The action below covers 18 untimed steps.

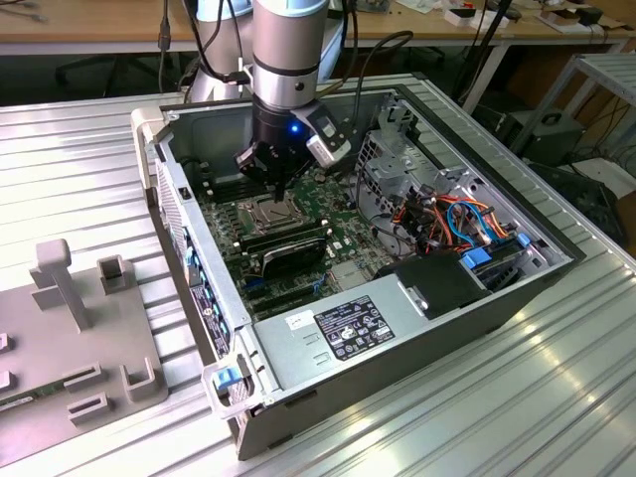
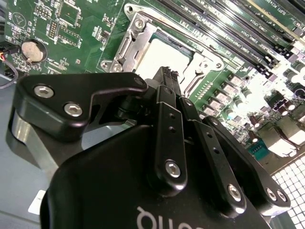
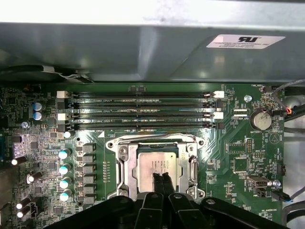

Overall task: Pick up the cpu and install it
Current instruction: 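Install the second cpu locking lever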

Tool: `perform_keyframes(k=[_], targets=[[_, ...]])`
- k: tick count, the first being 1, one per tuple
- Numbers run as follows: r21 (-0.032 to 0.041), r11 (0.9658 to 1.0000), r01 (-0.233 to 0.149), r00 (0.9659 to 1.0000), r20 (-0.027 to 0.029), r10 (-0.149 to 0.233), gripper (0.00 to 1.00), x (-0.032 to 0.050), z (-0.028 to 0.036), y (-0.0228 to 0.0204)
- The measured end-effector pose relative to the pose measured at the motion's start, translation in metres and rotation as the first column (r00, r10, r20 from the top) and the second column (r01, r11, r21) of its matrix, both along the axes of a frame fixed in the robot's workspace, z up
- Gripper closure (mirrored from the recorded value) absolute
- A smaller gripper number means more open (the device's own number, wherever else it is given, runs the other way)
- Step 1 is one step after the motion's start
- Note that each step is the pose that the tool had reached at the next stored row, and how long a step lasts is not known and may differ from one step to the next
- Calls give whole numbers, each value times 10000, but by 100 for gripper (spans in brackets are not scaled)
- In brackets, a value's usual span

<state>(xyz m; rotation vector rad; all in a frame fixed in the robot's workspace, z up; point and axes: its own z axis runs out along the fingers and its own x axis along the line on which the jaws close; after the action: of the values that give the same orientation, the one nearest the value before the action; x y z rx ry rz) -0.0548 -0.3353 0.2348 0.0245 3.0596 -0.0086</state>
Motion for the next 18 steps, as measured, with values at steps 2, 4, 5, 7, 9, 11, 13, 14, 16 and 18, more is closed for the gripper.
perform_keyframes(k=[2, 4, 5, 7, 9, 11, 13, 14, 16, 18], targets=[[0, 10000, 0, 10000, 0, 0, 89, 21, 0, 0], [0, 10000, 0, 10000, 0, 0, 89, 41, 0, 0], [0, 10000, 0, 10000, 0, 0, 89, 53, 0, 0], [-1, 10000, 2, 10000, -11, -2, 89, 105, 0, 0], [0, 10000, -1, 10000, -27, 1, 89, 153, 0, -2], [1, 10000, 0, 10000, -40, 0, 89, 194, 0, -3], [0, 10000, 0, 10000, -41, 0, 89, 196, 0, -12], [1, 10000, 1, 10000, -41, -1, 89, 196, 0, -23], [-1, 10000, 0, 10000, -41, 0, 89, 196, 0, -61], [0, 10000, 0, 10000, -41, 0, 89, 197, 0, -104]])
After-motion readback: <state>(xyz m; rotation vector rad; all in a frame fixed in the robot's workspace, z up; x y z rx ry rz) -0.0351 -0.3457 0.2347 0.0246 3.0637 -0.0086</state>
